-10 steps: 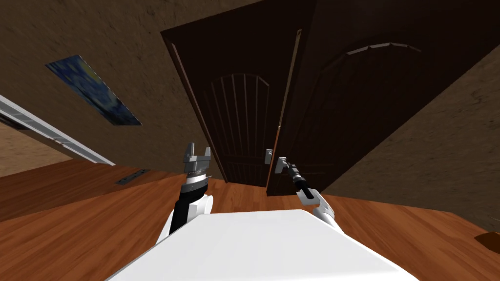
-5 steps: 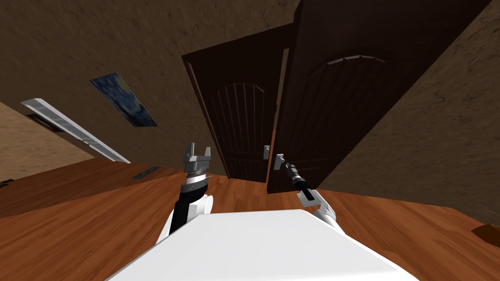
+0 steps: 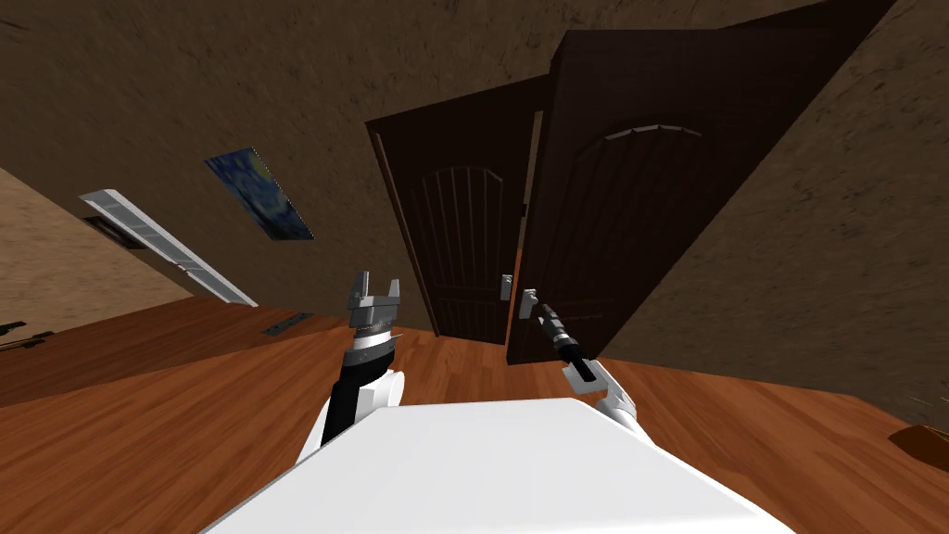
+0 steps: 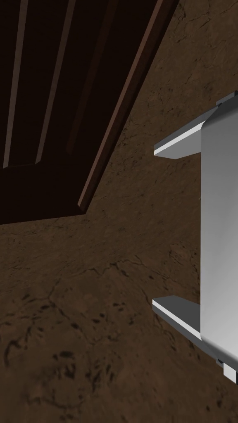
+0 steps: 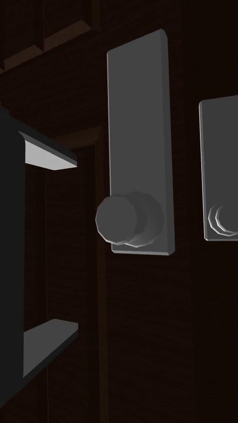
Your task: Pull the door open
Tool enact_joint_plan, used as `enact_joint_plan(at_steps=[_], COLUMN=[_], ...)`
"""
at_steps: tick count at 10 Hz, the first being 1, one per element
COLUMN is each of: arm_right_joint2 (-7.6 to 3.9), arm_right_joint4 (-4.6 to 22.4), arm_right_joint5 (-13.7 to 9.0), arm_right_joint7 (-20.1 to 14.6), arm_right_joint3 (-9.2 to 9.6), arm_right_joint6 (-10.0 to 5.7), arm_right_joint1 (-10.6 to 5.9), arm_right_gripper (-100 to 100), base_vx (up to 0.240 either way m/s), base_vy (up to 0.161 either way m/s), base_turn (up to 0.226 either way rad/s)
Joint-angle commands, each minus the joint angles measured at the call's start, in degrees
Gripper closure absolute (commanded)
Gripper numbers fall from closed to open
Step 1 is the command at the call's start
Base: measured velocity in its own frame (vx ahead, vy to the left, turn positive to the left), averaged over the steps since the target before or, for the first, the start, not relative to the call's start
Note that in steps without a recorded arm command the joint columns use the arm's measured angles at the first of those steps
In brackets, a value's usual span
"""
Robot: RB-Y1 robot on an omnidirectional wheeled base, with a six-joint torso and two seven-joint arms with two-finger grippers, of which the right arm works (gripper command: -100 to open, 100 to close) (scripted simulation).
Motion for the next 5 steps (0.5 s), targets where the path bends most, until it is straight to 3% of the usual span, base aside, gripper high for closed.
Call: enact_joint_plan(at_steps=[1,4,5], arm_right_joint2=[0.21,0.65,0.53], arm_right_joint4=[0.4,1.4,1.2], arm_right_joint5=[-0.2,-0.5,-0.4], arm_right_joint7=[0.5,1.4,1.1], arm_right_joint3=[-0.18,-0.59,-0.5], arm_right_joint6=[-0.03,-0.07,-0.04], arm_right_joint1=[-0.46,-1.46,-1.23], arm_right_gripper=[-100,-100,-100], base_vx=[0.202,0.201,0.087], base_vy=[-0.031,-0.03,-0.003], base_turn=[0.032,0.027,0.008])
